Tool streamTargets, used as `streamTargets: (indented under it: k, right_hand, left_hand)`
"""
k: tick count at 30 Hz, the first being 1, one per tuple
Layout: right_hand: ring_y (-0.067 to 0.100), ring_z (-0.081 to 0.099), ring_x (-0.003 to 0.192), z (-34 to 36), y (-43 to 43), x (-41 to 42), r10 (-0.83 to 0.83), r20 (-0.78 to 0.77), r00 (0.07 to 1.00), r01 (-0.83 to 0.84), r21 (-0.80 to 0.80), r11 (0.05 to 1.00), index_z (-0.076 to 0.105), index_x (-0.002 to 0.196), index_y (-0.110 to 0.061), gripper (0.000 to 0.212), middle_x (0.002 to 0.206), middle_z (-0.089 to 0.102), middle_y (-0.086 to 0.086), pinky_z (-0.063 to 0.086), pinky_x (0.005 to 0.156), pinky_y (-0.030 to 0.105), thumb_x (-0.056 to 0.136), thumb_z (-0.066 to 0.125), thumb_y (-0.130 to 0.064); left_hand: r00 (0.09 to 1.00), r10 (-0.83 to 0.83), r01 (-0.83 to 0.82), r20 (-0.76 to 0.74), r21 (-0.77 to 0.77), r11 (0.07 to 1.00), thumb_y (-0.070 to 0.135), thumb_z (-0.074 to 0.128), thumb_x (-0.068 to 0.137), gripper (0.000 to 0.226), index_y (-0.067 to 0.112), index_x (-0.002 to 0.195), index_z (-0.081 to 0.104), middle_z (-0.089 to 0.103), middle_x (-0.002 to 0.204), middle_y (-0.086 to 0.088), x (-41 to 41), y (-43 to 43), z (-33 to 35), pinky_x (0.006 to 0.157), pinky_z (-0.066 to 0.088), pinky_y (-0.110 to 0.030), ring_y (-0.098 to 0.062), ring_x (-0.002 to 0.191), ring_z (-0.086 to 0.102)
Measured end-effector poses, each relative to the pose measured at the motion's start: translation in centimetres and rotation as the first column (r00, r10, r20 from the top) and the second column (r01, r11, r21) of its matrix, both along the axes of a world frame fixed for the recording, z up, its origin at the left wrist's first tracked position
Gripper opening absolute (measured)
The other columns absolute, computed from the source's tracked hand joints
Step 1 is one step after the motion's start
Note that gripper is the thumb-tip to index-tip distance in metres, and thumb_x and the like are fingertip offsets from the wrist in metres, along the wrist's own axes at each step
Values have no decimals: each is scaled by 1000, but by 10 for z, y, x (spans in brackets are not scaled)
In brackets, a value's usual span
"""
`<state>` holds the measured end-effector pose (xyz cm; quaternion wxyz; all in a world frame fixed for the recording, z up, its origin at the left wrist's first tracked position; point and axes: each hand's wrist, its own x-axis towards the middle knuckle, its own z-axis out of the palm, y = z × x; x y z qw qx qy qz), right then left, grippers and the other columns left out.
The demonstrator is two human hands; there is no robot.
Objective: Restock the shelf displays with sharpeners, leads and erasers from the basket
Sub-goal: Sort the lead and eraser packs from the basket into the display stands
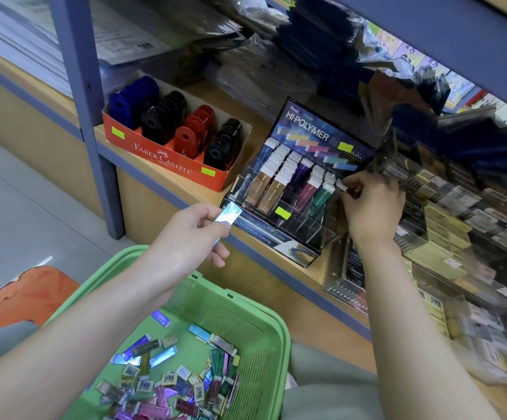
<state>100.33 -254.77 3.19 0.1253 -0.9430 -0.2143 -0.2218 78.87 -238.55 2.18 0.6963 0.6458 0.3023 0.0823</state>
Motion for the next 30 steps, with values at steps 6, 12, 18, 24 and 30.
streamTargets:
  k: [6,12,18,24,30]
  right_hand:
    - [14,57,92,12,13,-42,200,-58,978,-173,303,937,62,112,-11,20,104,65,3,48,78,25,93,54,-9]
    - [5,63,76,23,19,-107,553,-563,614,-336,448,828,65,98,-28,10,87,68,-10,52,72,20,93,57,-25]
    - [5,56,72,7,22,-133,603,-643,472,-386,464,797,62,82,-30,20,78,62,-10,44,68,13,81,74,-14]
    - [0,56,72,5,21,-137,635,-595,492,-408,487,772,62,88,-21,12,80,64,-7,44,68,11,82,73,-19]
    - [14,66,73,5,14,-128,643,-491,588,-368,546,753,55,82,-30,22,78,64,-8,56,71,34,85,69,-13]
  left_hand:
    - [998,-63,62,13,27,998,14,59,92,8,17,96,65,63,66,3,-1,-1,-3,59,47,-19,-7,47,54]
    - [993,-113,104,36,198,975,20,66,86,5,25,87,68,64,61,10,-1,-9,-3,60,43,-16,1,49,53]
    - [982,20,-58,187,197,979,9,72,79,25,19,92,54,67,85,-6,-4,-11,1,57,48,-12,-3,57,60]
    - [956,-32,-81,290,369,926,9,65,85,14,22,85,61,65,77,6,-4,-17,0,67,49,-15,-3,70,59]
    - [951,-132,-40,281,531,846,9,64,85,17,26,86,63,64,81,11,-1,-25,-10,71,44,-10,-2,81,58]
